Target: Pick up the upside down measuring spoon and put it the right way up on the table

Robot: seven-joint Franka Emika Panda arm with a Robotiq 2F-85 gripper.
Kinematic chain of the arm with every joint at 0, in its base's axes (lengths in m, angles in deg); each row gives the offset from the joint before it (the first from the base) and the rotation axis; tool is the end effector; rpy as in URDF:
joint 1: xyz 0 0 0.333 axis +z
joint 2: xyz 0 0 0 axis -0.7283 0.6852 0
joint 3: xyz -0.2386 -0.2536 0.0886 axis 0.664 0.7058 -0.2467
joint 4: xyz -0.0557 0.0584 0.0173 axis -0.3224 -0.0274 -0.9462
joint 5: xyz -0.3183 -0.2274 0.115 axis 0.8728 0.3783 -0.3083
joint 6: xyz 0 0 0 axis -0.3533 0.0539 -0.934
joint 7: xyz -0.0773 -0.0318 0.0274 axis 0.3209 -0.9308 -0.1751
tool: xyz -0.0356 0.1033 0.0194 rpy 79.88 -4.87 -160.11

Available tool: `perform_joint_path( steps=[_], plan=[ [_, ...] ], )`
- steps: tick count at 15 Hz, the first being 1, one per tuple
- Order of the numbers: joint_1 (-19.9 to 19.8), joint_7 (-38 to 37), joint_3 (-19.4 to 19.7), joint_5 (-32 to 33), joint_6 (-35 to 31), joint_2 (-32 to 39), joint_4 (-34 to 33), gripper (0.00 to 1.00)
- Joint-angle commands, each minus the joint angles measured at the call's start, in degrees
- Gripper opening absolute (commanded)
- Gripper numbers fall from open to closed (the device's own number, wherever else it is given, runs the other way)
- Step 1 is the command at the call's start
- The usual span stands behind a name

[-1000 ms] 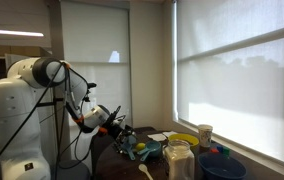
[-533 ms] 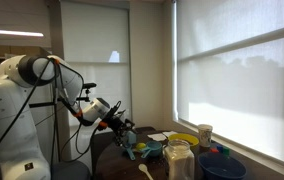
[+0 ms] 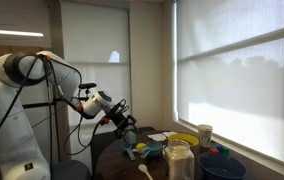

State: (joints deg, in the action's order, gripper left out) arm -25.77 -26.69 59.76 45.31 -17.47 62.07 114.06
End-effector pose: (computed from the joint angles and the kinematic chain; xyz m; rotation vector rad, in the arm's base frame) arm 0.3831 0.2324 0.4453 2.0420 0.9006 0.1314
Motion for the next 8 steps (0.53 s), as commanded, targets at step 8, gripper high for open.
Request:
perform_joint_path(
  steps=[8],
  plan=[
    [-0.5,-1.4,0.0,-10.2,-7.2,-1.1,-2.1,1.0]
  ],
)
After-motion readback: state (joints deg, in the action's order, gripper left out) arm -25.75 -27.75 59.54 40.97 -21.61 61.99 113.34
